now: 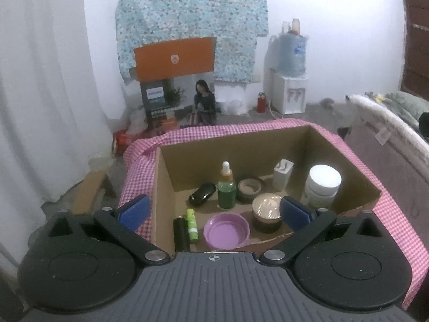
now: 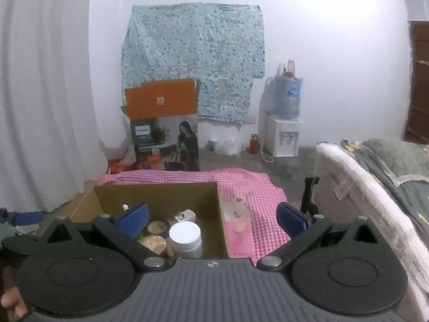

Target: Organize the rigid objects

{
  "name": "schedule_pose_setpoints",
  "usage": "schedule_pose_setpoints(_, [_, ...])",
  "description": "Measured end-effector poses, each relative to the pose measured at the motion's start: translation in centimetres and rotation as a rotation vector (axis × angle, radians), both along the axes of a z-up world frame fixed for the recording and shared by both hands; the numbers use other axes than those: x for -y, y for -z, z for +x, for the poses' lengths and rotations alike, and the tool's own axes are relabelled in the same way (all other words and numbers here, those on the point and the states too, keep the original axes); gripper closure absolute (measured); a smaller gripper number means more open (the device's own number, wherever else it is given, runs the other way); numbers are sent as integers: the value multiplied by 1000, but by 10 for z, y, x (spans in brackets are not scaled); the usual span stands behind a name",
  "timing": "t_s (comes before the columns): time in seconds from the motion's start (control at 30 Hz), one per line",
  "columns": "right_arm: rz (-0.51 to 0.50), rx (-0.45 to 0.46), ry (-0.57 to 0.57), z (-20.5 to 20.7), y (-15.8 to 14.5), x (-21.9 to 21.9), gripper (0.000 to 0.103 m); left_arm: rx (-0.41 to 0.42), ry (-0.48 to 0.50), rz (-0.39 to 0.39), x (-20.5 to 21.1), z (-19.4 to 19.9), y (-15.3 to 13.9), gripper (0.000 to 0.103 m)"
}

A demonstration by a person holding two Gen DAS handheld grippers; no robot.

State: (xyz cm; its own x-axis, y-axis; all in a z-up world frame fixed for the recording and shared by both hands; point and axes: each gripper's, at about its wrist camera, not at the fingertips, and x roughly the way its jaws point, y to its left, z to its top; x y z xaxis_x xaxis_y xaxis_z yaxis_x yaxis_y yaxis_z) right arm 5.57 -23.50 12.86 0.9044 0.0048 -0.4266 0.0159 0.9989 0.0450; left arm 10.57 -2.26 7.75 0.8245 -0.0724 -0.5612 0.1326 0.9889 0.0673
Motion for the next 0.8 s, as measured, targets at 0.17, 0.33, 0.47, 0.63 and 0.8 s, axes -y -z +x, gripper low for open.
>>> schedule_pose_setpoints(0.17, [11,-22,-44,11,3,6,0,-70,-6,-5,0,8,8,0])
schedule_pose_setpoints(0.33, [83,-14,-135,18,21,4,0,-137,-29,-14,-5,15,18,0])
schedule_pose_setpoints(0.47, [109,-167,-122,42,51,-14,0,-202,-68,-31,-10,22,24,0])
schedule_pose_setpoints(0.63, [67,-310,-114,65,81,-44,0,-240,-101,19,-6,27,28,0])
schedule_pose_setpoints(0.8, [39,-321,-105,75,82,-54,0,-270,-98,-15,-10,32,27,0])
